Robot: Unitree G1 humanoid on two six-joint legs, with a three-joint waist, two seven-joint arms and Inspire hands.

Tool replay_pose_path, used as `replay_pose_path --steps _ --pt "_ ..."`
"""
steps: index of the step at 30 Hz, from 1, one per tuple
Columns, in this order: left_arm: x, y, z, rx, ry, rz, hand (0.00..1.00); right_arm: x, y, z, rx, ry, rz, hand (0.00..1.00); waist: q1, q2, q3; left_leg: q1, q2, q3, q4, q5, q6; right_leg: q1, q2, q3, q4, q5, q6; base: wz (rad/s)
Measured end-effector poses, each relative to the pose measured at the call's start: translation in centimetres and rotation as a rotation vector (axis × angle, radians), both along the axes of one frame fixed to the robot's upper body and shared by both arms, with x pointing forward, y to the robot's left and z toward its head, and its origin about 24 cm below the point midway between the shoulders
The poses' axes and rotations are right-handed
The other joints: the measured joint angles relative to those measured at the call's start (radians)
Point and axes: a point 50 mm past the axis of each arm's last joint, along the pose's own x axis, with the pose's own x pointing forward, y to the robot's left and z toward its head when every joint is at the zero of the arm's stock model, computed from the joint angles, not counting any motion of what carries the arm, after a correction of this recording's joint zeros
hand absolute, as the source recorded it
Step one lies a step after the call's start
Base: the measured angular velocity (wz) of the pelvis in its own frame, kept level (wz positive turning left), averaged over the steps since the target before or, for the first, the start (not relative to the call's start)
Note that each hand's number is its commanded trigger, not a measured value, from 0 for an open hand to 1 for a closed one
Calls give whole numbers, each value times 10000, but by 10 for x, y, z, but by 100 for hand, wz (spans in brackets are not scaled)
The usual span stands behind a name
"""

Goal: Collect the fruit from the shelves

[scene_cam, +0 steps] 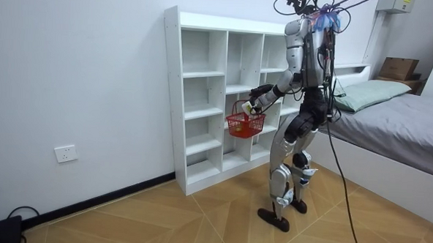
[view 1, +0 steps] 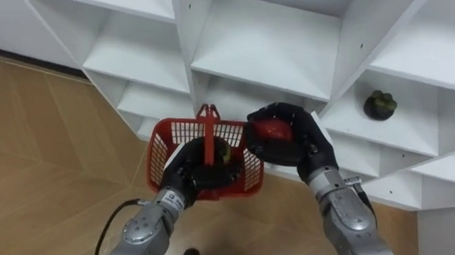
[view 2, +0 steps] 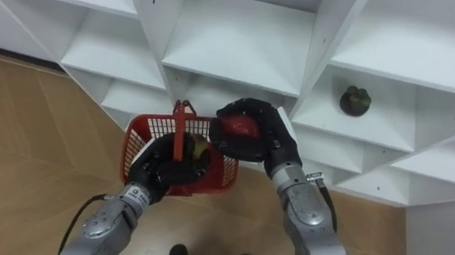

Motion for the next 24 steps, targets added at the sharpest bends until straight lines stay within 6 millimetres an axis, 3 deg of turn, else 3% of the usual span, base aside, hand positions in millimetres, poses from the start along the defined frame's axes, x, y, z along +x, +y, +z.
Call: replay_pose_path --steps 8,21,22,24 --pt "-2 -6 8 -974 -253 -241 100 -5 0 -4 97 189 68 100 -61 192 -56 65 1 9 25 0 1 19 -7 56 69 1 -2 -2" --pt "-8 -7 6 -2337 97 -314 100 -5 1 -4 388 257 60 100 -129 192 -53 253 1 100 -89 -1 1 126 1 134 14 3 0 -1" --pt "-8 -7 6 -2407 98 -331 100 -5 1 -4 440 253 50 98 -151 193 -51 257 0 102 -100 -1 1 124 1 136 10 2 0 0" --pt "-8 -7 6 -2530 100 -356 100 -5 2 -3 466 217 58 68 -229 196 -49 262 -6 103 -125 -1 1 124 -1 138 5 1 1 0"
